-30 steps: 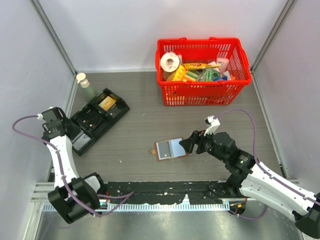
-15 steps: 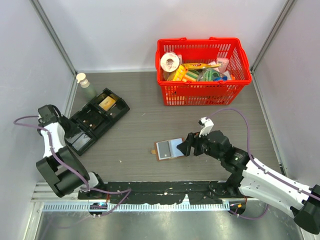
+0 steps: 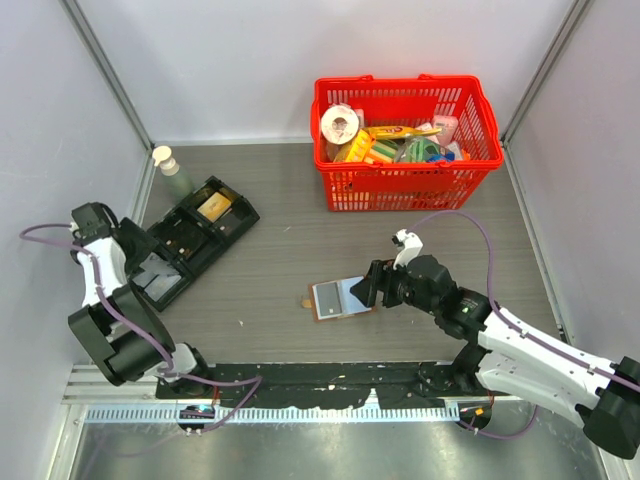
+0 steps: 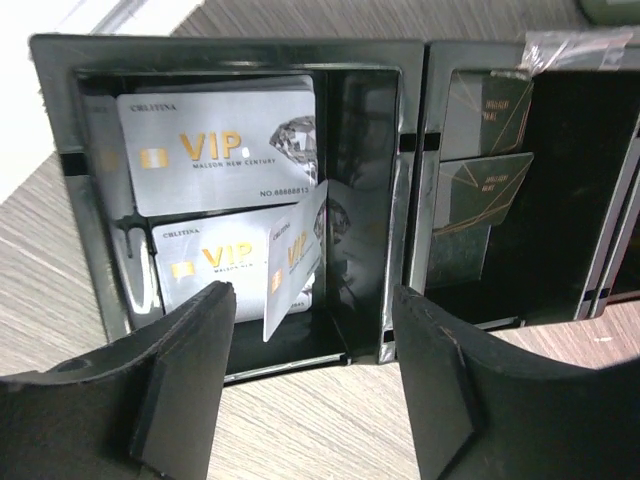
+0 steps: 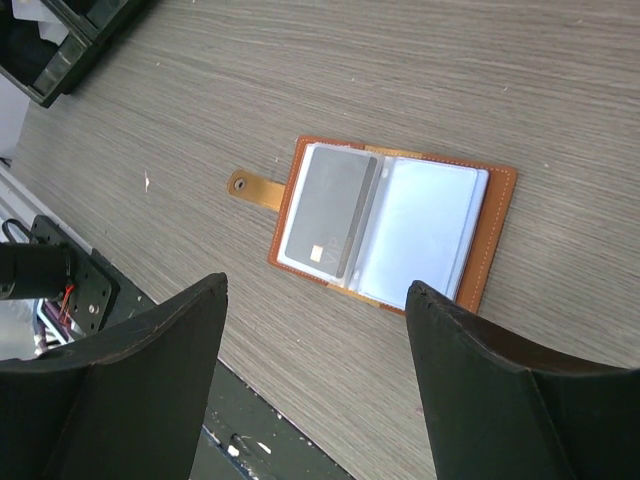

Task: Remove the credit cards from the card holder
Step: Place the credit card in the storage box.

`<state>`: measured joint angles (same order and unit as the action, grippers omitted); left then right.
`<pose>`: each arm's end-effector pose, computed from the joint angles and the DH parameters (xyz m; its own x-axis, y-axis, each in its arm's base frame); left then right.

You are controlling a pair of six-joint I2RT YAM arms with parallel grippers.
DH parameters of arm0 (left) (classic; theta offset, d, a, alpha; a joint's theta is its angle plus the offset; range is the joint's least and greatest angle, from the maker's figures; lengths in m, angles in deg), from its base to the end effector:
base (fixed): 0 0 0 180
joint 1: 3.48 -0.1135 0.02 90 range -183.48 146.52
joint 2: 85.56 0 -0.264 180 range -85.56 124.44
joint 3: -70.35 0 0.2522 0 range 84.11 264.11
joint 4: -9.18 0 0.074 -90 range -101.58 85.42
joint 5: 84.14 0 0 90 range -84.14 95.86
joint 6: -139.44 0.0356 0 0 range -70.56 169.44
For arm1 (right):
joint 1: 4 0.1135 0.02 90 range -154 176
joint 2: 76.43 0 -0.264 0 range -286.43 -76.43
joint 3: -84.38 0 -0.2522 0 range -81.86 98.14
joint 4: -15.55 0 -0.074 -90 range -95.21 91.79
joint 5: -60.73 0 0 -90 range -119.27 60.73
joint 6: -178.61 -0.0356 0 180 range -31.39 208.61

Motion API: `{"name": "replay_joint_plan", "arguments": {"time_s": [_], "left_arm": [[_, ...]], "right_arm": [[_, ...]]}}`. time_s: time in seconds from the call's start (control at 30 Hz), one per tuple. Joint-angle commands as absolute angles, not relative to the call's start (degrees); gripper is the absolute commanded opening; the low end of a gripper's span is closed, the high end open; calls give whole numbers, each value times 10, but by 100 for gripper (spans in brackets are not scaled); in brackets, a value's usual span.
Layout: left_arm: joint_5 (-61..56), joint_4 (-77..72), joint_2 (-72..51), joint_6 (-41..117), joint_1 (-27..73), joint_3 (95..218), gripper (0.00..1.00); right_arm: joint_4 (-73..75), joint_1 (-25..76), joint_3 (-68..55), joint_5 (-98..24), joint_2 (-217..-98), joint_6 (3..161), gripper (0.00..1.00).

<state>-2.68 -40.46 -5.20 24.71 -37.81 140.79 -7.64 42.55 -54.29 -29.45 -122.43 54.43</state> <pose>0.2338 0.1533 0.2362 -0.4394 -0.8010 -0.4066 -0.7480 0.5769 -0.3282 0.1271 0.1343 0.2317 -0.6748 0.1046 -0.7306 -0.4216 0.7579 0.4979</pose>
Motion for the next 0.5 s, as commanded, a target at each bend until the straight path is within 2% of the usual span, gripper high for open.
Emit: {"name": "replay_joint_plan", "arguments": {"time_s": [0.0, 0.13, 0.23, 0.37, 0.47], "left_arm": [[18, -417, -98, 254, -383, 1439, 72], [46, -426, -133, 255, -379, 1447, 85], [74, -432, -152, 263, -365, 1453, 87], [36, -412, -173, 258, -350, 1441, 77], [17, -377, -167, 239, -349, 1433, 58]], "right_arm": [[-77, 426, -508, -259, -1229, 545, 76], [-91, 426, -505, -251, -1227, 551, 76], [-99, 426, -502, -243, -1226, 558, 76], [-103, 427, -502, -237, -1227, 562, 76], [-102, 426, -500, -238, -1234, 561, 76]]}}
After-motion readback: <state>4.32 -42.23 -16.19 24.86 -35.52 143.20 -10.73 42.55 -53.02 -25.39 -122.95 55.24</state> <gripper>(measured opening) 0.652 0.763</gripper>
